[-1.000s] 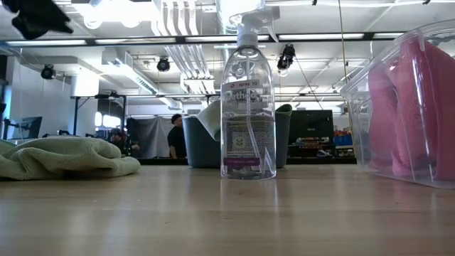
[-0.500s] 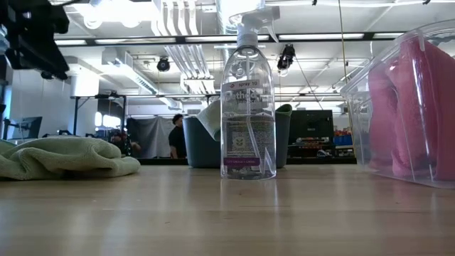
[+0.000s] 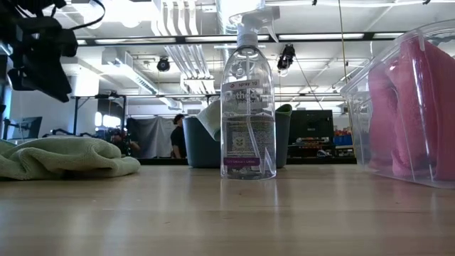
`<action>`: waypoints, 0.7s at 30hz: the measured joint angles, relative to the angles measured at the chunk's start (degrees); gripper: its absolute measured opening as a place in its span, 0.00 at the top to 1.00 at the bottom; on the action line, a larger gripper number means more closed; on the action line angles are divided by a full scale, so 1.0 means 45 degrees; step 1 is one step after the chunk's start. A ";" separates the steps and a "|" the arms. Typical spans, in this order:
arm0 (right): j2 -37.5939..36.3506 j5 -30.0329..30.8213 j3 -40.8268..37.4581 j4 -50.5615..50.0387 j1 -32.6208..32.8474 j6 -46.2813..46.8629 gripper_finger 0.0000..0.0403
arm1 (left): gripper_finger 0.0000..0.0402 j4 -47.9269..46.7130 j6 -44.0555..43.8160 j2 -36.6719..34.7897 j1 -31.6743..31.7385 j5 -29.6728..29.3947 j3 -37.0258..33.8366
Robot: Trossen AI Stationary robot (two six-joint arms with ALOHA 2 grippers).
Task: Sort microfiber towel by color & place in baskets
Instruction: Put the green microfiber towel into the blue bin
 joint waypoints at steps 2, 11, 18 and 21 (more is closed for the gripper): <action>0.0000 0.0006 -0.0002 0.0120 -0.0196 0.0144 0.73 | 0.69 0.0124 -0.0243 0.0032 0.0005 0.0382 -0.0078; 0.0000 -0.0038 -0.0005 0.0193 -0.0497 0.0222 0.75 | 0.69 0.1996 -0.0439 0.0588 0.0000 0.1693 -0.0818; 0.0000 -0.0248 -0.0005 0.0106 -0.0497 0.0224 0.74 | 0.69 0.2327 -0.0310 0.1537 -0.0005 0.2289 -0.1454; 0.0000 -0.0248 -0.0006 0.0082 -0.0497 0.0227 0.73 | 0.69 0.2664 -0.0444 0.1856 -0.0001 0.2654 -0.1757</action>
